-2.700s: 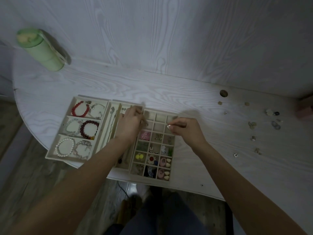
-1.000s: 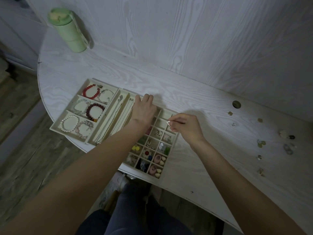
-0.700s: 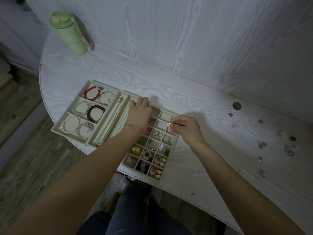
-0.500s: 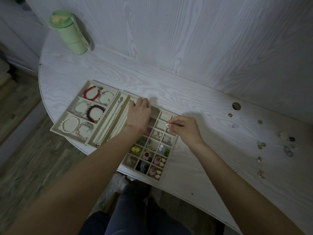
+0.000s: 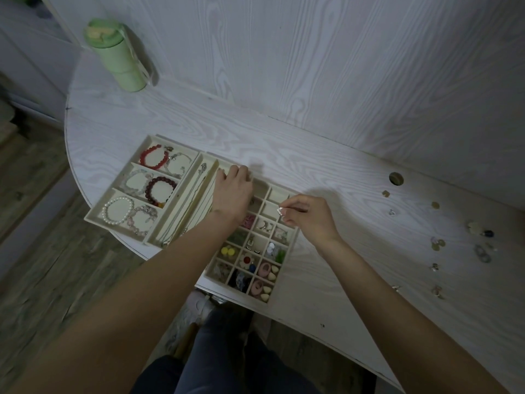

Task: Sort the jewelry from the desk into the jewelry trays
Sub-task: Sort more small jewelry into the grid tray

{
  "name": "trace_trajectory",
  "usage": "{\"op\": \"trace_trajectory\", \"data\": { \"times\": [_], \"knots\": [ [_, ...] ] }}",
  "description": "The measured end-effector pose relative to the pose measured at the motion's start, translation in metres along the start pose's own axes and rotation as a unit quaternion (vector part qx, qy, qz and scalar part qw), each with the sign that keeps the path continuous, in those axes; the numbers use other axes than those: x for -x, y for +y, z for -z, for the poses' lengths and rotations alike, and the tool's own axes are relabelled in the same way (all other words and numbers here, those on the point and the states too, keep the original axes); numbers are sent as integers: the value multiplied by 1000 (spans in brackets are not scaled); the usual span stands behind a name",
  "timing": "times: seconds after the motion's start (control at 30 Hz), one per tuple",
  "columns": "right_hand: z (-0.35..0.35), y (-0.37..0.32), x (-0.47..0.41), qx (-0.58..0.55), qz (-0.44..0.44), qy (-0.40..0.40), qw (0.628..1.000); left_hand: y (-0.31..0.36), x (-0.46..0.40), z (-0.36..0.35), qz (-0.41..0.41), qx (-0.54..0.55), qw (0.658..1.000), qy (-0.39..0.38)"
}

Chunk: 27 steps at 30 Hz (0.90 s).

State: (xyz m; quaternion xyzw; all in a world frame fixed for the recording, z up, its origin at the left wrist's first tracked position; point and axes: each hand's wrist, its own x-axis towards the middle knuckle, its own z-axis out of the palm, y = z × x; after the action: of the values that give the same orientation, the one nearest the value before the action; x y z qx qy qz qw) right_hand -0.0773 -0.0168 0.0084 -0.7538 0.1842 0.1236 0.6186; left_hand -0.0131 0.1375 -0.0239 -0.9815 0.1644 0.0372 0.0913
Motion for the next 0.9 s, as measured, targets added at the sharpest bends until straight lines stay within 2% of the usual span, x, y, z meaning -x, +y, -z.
{"op": "trace_trajectory", "data": {
  "times": [0.5, 0.67, 0.77, 0.9],
  "knots": [
    [-1, 2, 0, -5, 0, 5, 1000, 4, -5, 18, -22, -34, 998, -50],
    [-5, 3, -3, 7, -1, 14, 1000, -3, 1, 20, -15, 10, 999, -29],
    [-10, 5, -8, 29, -3, 31, 999, -16, 10, 23, -7, 78, 997, -14],
    [-20, -1, -15, 69, 29, 32, 997, -36, 20, 27, -26, 132, 990, -52]
  ]
}}
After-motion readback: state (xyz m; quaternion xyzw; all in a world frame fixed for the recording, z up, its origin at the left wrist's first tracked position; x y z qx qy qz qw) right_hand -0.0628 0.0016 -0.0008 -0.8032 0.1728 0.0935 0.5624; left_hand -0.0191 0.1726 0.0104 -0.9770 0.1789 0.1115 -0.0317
